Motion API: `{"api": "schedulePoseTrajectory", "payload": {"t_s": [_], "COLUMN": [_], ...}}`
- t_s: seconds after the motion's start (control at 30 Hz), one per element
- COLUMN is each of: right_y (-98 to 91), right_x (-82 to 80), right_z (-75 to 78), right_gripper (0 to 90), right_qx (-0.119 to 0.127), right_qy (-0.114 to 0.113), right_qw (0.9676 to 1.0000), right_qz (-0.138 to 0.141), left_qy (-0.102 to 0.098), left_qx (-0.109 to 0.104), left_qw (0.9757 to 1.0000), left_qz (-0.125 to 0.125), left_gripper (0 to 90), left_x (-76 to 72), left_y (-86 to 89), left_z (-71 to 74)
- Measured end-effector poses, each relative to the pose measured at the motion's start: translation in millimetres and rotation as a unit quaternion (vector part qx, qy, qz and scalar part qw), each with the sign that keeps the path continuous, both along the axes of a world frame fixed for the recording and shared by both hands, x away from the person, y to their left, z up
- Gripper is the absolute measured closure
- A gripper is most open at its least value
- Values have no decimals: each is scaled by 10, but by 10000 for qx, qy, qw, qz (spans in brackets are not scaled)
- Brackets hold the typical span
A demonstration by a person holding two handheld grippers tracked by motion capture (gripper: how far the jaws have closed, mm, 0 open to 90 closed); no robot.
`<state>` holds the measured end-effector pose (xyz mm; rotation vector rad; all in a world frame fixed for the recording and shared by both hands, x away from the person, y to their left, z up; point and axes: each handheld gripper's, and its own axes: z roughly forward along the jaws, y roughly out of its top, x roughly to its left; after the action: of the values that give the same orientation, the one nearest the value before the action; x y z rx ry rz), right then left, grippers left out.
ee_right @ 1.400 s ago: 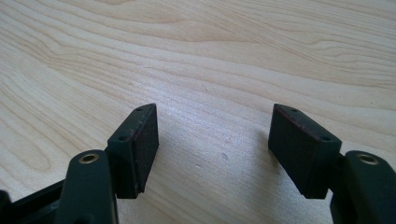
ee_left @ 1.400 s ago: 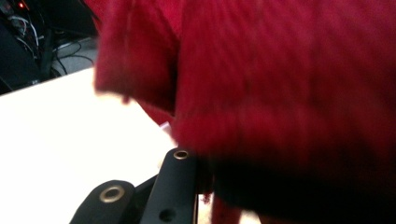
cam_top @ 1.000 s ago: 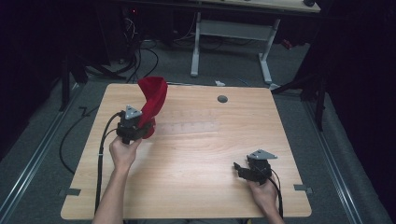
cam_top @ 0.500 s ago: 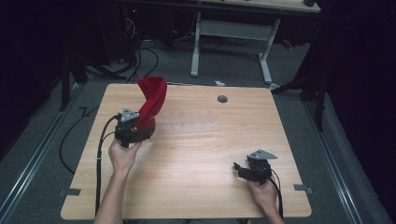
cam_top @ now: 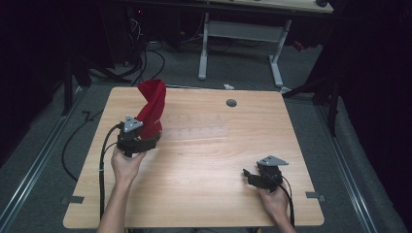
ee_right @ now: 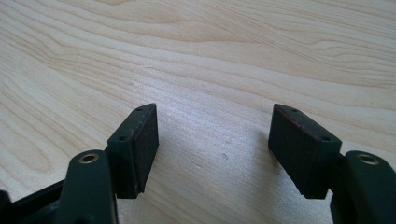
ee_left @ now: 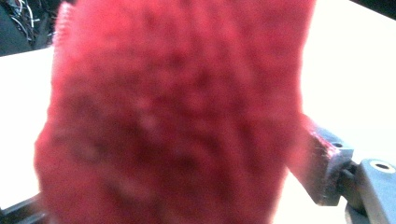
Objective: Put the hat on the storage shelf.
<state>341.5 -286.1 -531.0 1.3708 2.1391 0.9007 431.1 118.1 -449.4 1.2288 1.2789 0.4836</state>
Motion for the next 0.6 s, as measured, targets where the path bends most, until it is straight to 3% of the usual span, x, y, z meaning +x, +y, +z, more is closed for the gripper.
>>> {"api": "schedulePoseTrajectory", "payload": {"t_s": [0.37,0.5,0.6], "right_y": [1,0,0], "right_x": [-1,-1,-1], "right_z": [0,1,0], "right_gripper": [335,335,335], "right_qx": [5,5,5], "right_qy": [8,9,8], "right_qw": [10000,10000,10000], "right_qz": [-3,-3,-3], "left_qy": [-27,-17,-19], "left_qx": [-70,-3,-97], "left_qw": [10000,10000,10000], "left_qz": [-30,-49,-12], "left_gripper": [283,283,283], "left_x": [-85,-122,-147], "left_y": [26,39,59], "left_z": [79,93,101]}}
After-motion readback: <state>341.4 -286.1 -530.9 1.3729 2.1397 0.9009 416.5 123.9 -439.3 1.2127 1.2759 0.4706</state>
